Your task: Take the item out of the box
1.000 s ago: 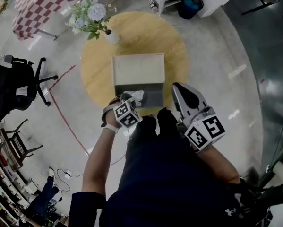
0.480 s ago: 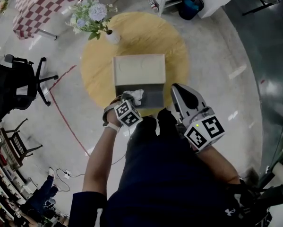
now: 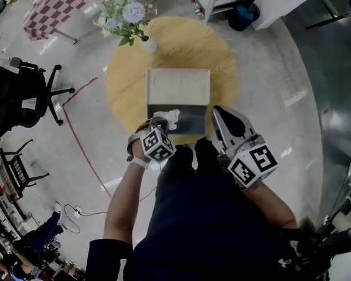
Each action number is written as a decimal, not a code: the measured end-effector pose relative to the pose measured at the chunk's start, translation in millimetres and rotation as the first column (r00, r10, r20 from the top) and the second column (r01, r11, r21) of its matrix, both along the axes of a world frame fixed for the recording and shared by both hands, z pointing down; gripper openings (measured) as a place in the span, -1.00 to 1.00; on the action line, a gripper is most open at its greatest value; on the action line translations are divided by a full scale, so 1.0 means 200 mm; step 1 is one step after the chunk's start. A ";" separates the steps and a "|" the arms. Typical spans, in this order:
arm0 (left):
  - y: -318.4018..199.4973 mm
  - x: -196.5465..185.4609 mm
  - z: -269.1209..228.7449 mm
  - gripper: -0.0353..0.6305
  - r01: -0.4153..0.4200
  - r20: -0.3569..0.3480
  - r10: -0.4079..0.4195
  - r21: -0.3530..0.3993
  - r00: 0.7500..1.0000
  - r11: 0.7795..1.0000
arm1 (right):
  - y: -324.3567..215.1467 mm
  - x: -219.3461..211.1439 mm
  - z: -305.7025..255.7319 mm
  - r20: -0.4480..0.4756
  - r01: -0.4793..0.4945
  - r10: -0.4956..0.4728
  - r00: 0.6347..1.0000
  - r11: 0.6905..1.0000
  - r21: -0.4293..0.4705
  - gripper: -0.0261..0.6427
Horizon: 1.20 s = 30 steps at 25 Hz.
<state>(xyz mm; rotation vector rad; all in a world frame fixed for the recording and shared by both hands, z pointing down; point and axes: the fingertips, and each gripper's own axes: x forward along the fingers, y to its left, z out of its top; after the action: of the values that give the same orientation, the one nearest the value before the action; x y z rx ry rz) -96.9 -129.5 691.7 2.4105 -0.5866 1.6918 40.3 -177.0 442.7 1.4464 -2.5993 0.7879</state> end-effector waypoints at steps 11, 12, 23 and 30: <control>-0.07 0.03 -0.48 -0.83 0.214 -0.217 -0.185 0.122 0.959 0.969 | 0.02 -0.05 -0.07 0.002 0.059 -0.059 0.998 0.997 0.039 -0.89; -0.07 0.04 -0.53 -0.83 0.240 -0.248 -0.203 0.126 0.947 0.963 | 0.02 -0.05 -0.08 0.002 0.063 -0.063 0.998 0.997 0.042 -0.89; -0.08 0.06 -1.09 -0.83 0.464 -0.578 -0.322 0.113 0.750 0.879 | 0.04 -0.05 -0.20 -0.005 0.084 -0.084 0.996 0.992 0.097 -0.89; -0.07 0.07 -1.41 -0.83 0.578 -0.768 -0.340 0.048 0.543 0.815 | 0.05 -0.08 -0.32 -0.004 0.107 -0.108 0.994 0.982 0.159 -0.89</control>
<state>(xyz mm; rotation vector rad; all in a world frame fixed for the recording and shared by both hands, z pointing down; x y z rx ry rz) -83.0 -142.6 409.2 2.4917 -1.2456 0.3424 24.7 -166.4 378.1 1.3263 -2.7724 0.5849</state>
